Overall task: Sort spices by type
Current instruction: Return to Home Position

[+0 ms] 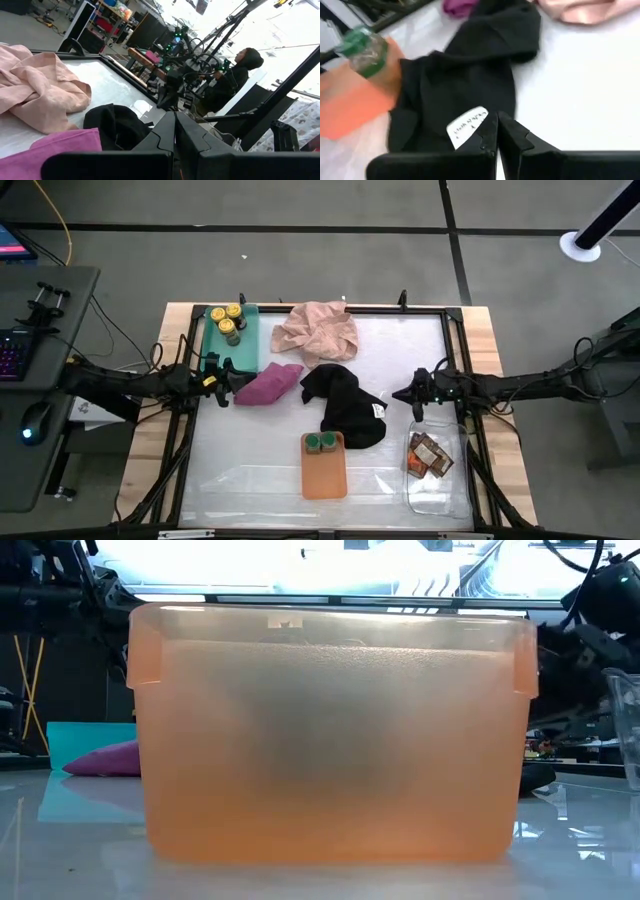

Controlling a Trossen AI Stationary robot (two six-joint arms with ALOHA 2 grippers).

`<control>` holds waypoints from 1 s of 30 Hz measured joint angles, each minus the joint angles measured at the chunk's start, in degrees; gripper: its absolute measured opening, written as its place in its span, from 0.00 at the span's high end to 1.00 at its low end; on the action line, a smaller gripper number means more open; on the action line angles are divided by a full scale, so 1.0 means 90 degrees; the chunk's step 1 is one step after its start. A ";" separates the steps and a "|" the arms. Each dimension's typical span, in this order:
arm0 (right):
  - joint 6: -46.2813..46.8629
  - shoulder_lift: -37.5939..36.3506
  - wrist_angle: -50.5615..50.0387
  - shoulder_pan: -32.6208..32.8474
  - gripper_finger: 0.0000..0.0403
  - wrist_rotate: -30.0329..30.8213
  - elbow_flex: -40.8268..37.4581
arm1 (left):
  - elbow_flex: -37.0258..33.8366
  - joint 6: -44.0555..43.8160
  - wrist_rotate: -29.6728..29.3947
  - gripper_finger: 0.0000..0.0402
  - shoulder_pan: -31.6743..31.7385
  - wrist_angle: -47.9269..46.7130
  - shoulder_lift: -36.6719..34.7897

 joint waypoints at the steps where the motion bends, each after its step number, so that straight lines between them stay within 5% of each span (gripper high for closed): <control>1: 0.0049 -0.0003 -0.0149 0.0002 1.00 -0.0004 0.0004 | 0.0000 0.0000 0.0001 1.00 -0.0002 -0.0001 0.0001; 7: 0.0634 -0.0279 -0.0442 0.0112 1.00 -0.0017 -0.0007 | 0.0000 -0.0005 0.0002 1.00 0.0000 0.0000 0.0000; 18: 0.0723 -0.3403 -0.0400 0.0367 1.00 -0.0073 -0.0007 | 0.0000 -0.0001 0.0000 1.00 0.0055 -0.0677 -0.1080; 22: 0.0723 -0.3491 0.0116 0.0405 1.00 -0.0059 -0.0012 | -0.0004 -0.0004 0.0005 1.00 0.0256 -0.0931 -0.1746; 30: 0.0723 -0.3496 0.0043 0.0559 1.00 -0.0092 -0.0007 | 0.0000 -0.0001 -0.0097 1.00 0.0352 -0.0784 -0.1726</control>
